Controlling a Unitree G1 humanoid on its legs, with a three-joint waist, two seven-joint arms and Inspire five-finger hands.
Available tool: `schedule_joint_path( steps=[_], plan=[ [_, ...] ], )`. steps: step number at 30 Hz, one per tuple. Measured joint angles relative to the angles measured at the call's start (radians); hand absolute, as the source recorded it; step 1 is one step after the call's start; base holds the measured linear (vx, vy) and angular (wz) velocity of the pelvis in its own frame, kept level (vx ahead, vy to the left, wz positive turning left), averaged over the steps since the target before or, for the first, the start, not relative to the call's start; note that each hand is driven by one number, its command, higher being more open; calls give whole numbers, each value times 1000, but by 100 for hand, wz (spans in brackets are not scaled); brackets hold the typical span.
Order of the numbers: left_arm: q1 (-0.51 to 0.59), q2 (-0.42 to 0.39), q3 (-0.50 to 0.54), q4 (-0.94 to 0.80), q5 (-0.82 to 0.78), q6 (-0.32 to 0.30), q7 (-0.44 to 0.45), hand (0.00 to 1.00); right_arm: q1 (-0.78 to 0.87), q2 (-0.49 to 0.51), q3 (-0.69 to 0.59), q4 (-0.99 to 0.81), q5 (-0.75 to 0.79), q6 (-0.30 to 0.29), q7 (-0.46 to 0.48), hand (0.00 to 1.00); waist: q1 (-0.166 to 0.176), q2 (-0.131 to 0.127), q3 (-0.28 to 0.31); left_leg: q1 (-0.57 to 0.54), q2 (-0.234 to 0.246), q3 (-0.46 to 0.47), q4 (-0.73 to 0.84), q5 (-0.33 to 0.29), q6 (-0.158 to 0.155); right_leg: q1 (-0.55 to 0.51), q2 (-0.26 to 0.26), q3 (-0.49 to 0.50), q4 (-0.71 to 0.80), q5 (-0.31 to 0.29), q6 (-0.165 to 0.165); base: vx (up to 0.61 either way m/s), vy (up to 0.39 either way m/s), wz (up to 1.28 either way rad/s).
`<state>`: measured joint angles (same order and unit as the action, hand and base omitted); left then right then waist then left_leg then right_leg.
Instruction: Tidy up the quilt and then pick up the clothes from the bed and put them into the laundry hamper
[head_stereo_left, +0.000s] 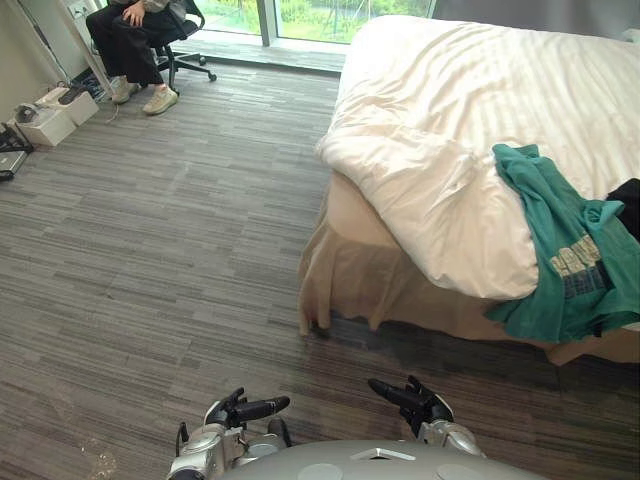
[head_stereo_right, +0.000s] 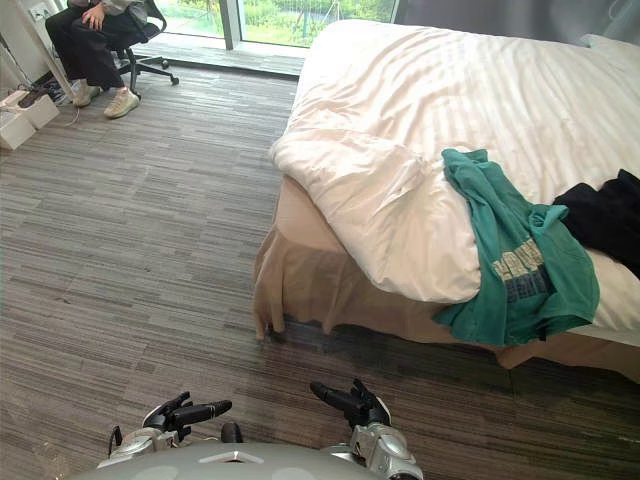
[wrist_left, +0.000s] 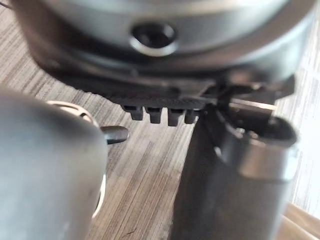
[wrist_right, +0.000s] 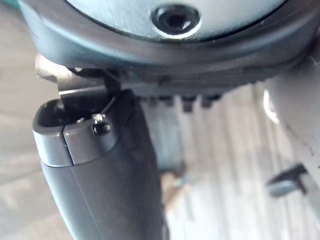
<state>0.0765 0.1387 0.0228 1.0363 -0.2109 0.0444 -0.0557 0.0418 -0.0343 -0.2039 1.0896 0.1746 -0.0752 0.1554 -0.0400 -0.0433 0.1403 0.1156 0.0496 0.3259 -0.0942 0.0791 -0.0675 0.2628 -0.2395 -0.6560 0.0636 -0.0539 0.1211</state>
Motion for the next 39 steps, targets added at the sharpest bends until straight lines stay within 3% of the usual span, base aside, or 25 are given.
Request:
schedule_joint_path(
  steps=[7, 14, 16, 17, 18, 19, 20, 21, 22, 23, 24, 26, 27, 28, 29, 33, 34, 36, 37, 39],
  plan=[
    [-32, 8, -63, 25, 27, 3, -1, 100, 4, -1, 2, 8, 12, -6, -12, 100, -20, -7, 3, -1, 16, 19, 0, -2, -10, -2, 16, 12, -17, -1, 0, -61, -20, -8],
    [-33, 23, -68, 27, 27, 4, -1, 100, 12, 1, -23, 15, 30, -1, -16, 100, -18, -35, 1, 10, -2, 63, 1, -42, 10, -30, -5, 61, -21, 2, -5, 39, 44, -20],
    [-36, 18, -95, 29, 26, 5, 0, 100, 26, -11, -42, 14, 39, 2, -19, 100, -23, -27, 5, 11, -8, 61, 1, -64, 23, -87, -44, 90, 117, -18, -38, 122, 109, -22],
    [-37, 19, -122, 31, 26, 9, -4, 100, 29, -31, -45, -12, 42, -9, -19, 100, -23, -10, 5, 15, -5, 65, 2, -69, 25, -184, -88, 139, 303, -16, -55, 76, 109, -16],
    [-40, 22, -131, 34, 25, 12, -6, 100, 28, -38, -48, -24, 49, -12, -20, 100, -26, -7, 7, 20, -4, 63, 2, -72, 27, -233, -110, 167, 409, 1, -81, 102, 129, 1],
    [-48, 26, -137, 35, 24, 26, -17, 100, 24, -40, -58, -29, 50, -11, -22, 100, -34, 2, 24, 47, 6, 46, 6, -78, 40, -310, -147, 207, 581, 39, -134, 132, 53, 40],
    [-48, 30, -133, 36, 16, 33, -18, 100, 34, -32, -67, -26, 50, -14, -22, 100, -47, -6, 33, 67, 21, 20, 6, -94, 53, -352, -133, 238, 654, -28, -95, 151, 21, 52],
    [-51, 32, -128, 36, 15, 41, -17, 100, 42, -26, -66, -25, 49, -13, -16, 100, -48, -6, 35, 75, 33, 9, 6, -99, 49, -365, -108, 245, 651, -62, -83, 174, -22, 65],
    [-56, 33, -126, 39, 14, 50, -17, 100, 54, -19, -67, -28, 60, -11, -7, 100, -49, -1, 38, 86, 58, -11, 6, -107, 44, -388, -52, 251, 608, -101, -74, 198, -14, 64],
    [-61, 30, -124, 51, 12, 54, -18, 100, 69, -18, -69, -28, 75, -12, -4, 100, -50, 5, 41, 100, 81, -26, 7, -107, 27, -399, 6, 252, 517, -102, -73, 211, -20, 61],
    [-65, 30, -122, 54, 13, 58, -19, 100, 80, -18, -68, -28, 78, -12, -6, 100, -51, 5, 41, 106, 87, -30, 7, -110, 22, -405, 32, 253, 462, -99, -69, 293, -76, 50],
    [-66, 26, -121, 54, 19, 70, -19, 100, 92, -13, -67, -37, 86, -19, -10, 100, -56, 4, 41, 125, 90, -46, 8, -132, -5, -418, 97, 284, 216, -38, -31, 351, -150, 33],
    [-65, 25, -119, 54, 20, 70, -19, 100, 93, -11, -67, -38, 86, -20, -10, 100, -59, 3, 41, 131, 86, -51, 8, -139, -15, -418, 106, 294, 158, -1, -35, 347, -189, 29],
    [-54, 25, -100, 54, 23, 70, -21, 100, 99, -3, -67, -39, 86, -21, -13, 100, -61, -11, 41, 148, 68, -60, 7, -159, -38, -413, 101, 317, 96, 104, -58, 376, -215, 18],
    [-57, 7, -64, 59, 25, 69, -16, 100, 91, -14, -87, -38, 100, -20, -9, 100, -61, 23, 56, 180, 97, -50, 7, -174, -61, -391, 124, 309, 112, 128, -108, 357, -197, 16],
    [-45, -48, -56, 55, 31, 60, -18, 100, 82, -57, -110, -43, 106, -9, -15, 100, -74, 116, 59, 214, 159, 49, 9, -168, -107, -360, 192, 289, 117, 31, -121, 249, -100, 1],
    [-45, -47, -55, 54, 31, 60, -18, 100, 83, -60, -109, -43, 106, -2, -15, 100, -74, 115, 58, 220, 161, 64, 16, -158, -113, -350, 196, 289, 114, 21, -121, 213, -112, 5],
    [-48, -33, -52, 47, 31, 43, -16, 100, 81, -53, -98, -32, 104, 6, -14, 100, -67, 81, 66, 180, 180, 95, 166, -170, -127, -313, 196, 300, 90, 4, -130, 132, -131, -12],
    [-46, -17, -41, 31, 30, 28, -13, 100, 82, -50, -82, -23, 101, 8, -11, 100, -57, 57, 59, 127, 201, 108, 313, -173, -126, -293, 196, 320, 63, 0, -135, 181, -172, -43],
    [-38, -12, -17, 12, 29, 7, -8, 100, 83, -63, -48, -23, 70, 6, -5, 100, -46, 58, 59, 27, 263, 97, 577, -191, -125, -253, 215, 362, 23, -5, -146, 248, -122, -57]
  ],
)
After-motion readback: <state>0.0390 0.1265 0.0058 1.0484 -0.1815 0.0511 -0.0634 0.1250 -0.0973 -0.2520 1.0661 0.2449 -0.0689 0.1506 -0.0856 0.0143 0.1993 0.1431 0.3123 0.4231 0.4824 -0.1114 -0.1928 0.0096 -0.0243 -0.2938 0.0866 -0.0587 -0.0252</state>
